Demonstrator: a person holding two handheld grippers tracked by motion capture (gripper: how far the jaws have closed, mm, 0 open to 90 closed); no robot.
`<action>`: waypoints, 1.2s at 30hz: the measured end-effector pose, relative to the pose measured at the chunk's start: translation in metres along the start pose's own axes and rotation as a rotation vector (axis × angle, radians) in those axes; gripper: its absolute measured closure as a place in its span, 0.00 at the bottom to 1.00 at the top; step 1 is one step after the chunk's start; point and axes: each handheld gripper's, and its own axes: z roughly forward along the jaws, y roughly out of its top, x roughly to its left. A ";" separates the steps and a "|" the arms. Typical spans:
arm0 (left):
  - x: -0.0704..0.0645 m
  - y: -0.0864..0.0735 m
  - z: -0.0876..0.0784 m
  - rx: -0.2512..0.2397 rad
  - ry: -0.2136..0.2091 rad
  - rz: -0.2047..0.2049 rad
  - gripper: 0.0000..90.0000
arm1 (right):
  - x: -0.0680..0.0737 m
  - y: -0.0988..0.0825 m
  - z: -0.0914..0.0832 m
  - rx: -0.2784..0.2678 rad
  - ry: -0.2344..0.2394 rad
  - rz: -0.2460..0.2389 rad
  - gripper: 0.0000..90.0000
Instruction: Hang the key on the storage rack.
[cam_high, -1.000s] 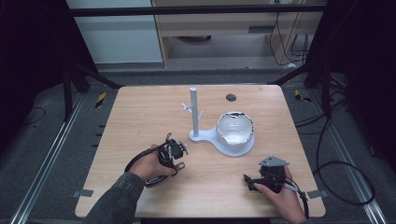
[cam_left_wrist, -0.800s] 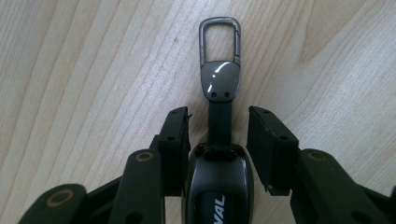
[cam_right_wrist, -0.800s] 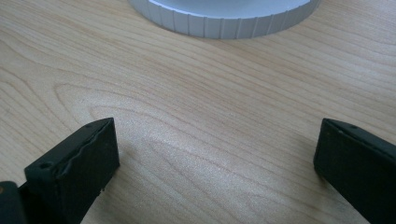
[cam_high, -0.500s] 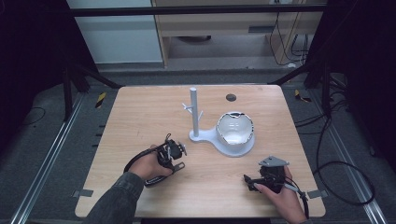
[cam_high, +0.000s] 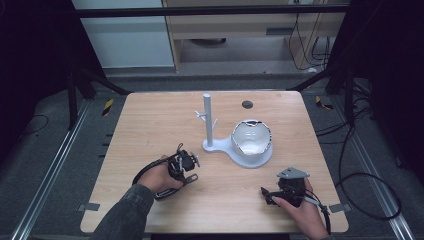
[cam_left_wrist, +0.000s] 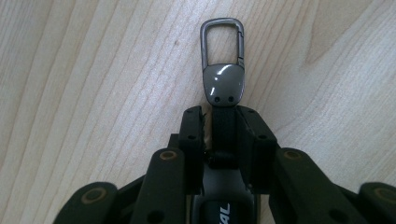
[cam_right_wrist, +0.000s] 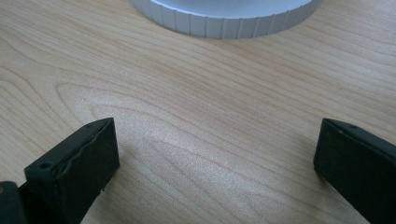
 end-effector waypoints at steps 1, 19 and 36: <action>-0.001 0.000 0.001 -0.002 -0.001 0.005 0.82 | 0.000 0.000 0.000 0.000 0.000 0.000 0.00; -0.004 -0.016 -0.008 -0.101 0.021 -0.012 0.89 | 0.000 0.000 0.000 0.000 0.000 -0.001 0.00; -0.016 -0.062 -0.027 -0.460 0.113 -0.159 0.89 | -0.001 0.000 0.000 0.000 0.006 -0.005 0.00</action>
